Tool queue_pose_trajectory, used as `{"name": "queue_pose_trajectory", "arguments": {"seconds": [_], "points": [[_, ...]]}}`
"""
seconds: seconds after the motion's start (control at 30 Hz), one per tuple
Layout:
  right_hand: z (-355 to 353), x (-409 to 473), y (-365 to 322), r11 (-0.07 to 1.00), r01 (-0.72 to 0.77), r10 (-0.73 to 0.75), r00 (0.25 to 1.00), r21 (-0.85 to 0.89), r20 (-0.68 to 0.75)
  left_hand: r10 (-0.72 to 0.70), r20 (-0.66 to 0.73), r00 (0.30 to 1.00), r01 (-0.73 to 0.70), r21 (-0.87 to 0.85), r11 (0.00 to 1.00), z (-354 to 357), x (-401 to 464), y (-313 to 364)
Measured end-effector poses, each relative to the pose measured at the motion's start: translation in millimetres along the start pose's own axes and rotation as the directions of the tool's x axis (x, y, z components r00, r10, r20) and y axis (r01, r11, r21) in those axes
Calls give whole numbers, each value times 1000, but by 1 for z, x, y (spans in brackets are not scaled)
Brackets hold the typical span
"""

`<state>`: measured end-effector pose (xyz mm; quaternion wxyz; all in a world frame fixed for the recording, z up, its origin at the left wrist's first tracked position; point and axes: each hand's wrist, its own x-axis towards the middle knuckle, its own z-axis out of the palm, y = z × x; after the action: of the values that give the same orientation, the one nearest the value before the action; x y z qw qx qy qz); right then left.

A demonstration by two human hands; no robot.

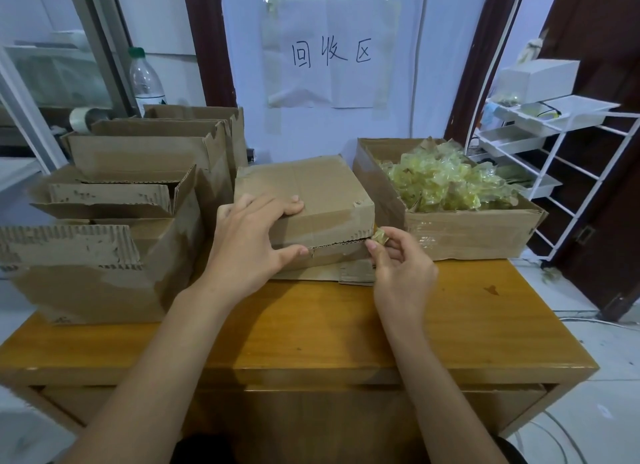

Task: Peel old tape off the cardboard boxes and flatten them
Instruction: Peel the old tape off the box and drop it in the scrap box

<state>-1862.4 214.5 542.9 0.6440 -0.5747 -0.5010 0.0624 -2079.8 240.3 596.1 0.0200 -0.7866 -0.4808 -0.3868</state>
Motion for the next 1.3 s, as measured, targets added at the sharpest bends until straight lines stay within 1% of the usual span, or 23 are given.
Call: {"name": "queue_pose_trajectory", "arguments": {"seconds": [0.1,0.23,0.37,0.5,0.63,0.67,0.77,0.93,1.0,1.1,1.13,1.23,1.3], "points": [[1,2,-1,997,72,-72,997,-18,-10,-3,-11,1000,3,-3,1000,0,-1,0],[-5,11,5,979,180,-177,983,-96,41,-9,-11,1000,9,-4,1000,0,-1,0],[-11,16,12,965,213,-199,975,-152,102,-2,-15,1000,1,-8,1000,1,0,1],[-10,14,11,990,113,-101,985,-81,138,-4,-20,1000,4,-8,1000,0,0,1],[-15,15,16,997,-3,4,1000,-71,19,-10,-13,1000,10,1,1000,0,0,3],[-17,15,15,999,-13,14,1000,-52,15,-10,-10,1000,10,4,1000,-1,0,4],[-19,13,13,1000,-19,19,999,0,50,-12,11,1000,12,14,1000,-2,-1,5],[-20,14,15,977,-163,151,984,137,96,-2,64,998,-1,40,999,-5,0,5],[-21,13,14,972,-167,151,983,164,105,9,104,995,-16,62,998,-8,2,6],[-21,13,12,978,-80,58,991,192,120,26,120,992,-36,76,996,-13,5,9],[-21,12,11,973,-76,50,991,217,126,27,121,992,-38,87,995,-15,6,12],[-22,10,5,952,-145,116,986,269,123,9,122,993,-27,146,989,-17,12,22],[-24,9,3,947,-151,127,987,284,101,-5,113,994,-17,195,981,-17,18,31]]}}
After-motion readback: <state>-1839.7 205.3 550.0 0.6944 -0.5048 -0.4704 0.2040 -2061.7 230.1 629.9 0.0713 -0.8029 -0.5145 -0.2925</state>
